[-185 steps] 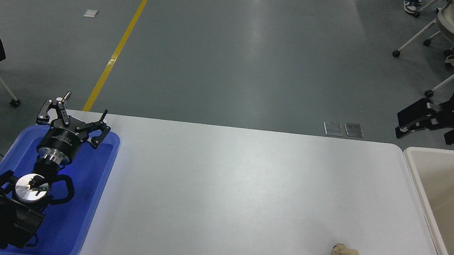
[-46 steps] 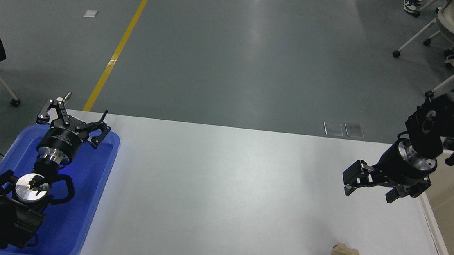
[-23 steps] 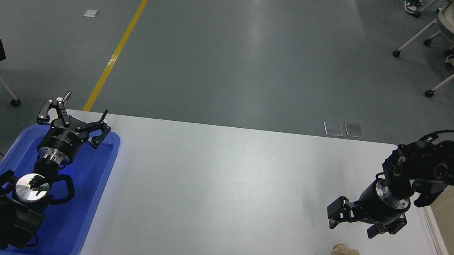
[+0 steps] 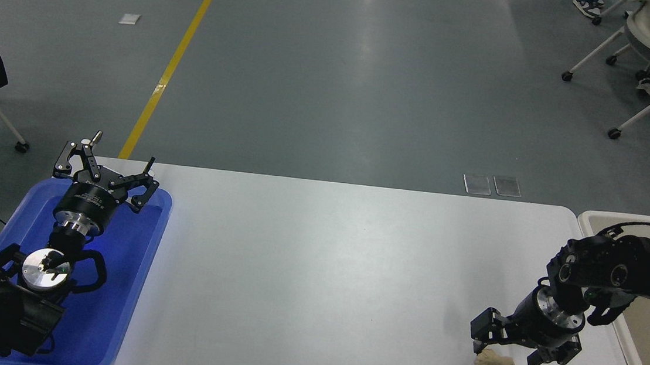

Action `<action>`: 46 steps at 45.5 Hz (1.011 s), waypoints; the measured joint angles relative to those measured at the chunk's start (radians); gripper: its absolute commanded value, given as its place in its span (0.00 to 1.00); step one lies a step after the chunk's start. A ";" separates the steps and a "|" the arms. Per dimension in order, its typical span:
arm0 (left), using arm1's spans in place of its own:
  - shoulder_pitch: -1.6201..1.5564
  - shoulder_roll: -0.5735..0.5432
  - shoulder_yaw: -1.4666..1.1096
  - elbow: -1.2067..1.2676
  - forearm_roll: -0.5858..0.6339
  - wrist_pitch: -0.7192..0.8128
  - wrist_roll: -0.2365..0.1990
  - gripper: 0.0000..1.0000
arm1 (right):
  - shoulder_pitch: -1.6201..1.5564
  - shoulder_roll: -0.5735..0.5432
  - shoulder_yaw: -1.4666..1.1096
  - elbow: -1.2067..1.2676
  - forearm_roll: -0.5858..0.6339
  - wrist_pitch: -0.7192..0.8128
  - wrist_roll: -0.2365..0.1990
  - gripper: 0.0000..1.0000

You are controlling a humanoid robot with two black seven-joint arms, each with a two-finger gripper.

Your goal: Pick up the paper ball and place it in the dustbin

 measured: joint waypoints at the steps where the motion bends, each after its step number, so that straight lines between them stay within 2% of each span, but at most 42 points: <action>1: 0.000 0.000 0.000 0.000 0.000 0.000 0.000 1.00 | -0.007 0.001 0.005 -0.004 0.000 0.000 0.000 1.00; 11: 0.000 0.000 0.000 0.000 0.000 0.000 0.000 1.00 | -0.048 0.004 0.031 -0.038 0.000 -0.001 0.000 0.99; 13: 0.000 0.000 0.000 0.000 0.000 0.000 0.000 1.00 | -0.055 0.004 0.034 -0.046 0.000 -0.001 0.000 0.96; 16: 0.000 0.000 0.000 0.000 0.000 0.000 0.000 1.00 | -0.068 0.007 0.038 -0.060 0.000 -0.001 0.000 0.85; 18: 0.000 0.000 0.000 0.000 0.000 0.000 0.000 1.00 | -0.077 0.009 0.039 -0.067 0.000 -0.001 0.000 0.72; 21: 0.000 0.000 0.000 0.000 0.000 0.000 0.000 1.00 | -0.086 0.012 0.042 -0.075 0.000 -0.002 0.000 0.38; 25: -0.001 0.000 0.000 0.000 0.000 0.000 0.000 1.00 | -0.092 0.015 0.043 -0.079 0.001 0.001 -0.001 0.00; 46: -0.001 0.000 0.000 -0.001 0.000 0.000 0.001 1.00 | 0.017 -0.018 0.027 -0.053 -0.001 0.092 -0.017 0.00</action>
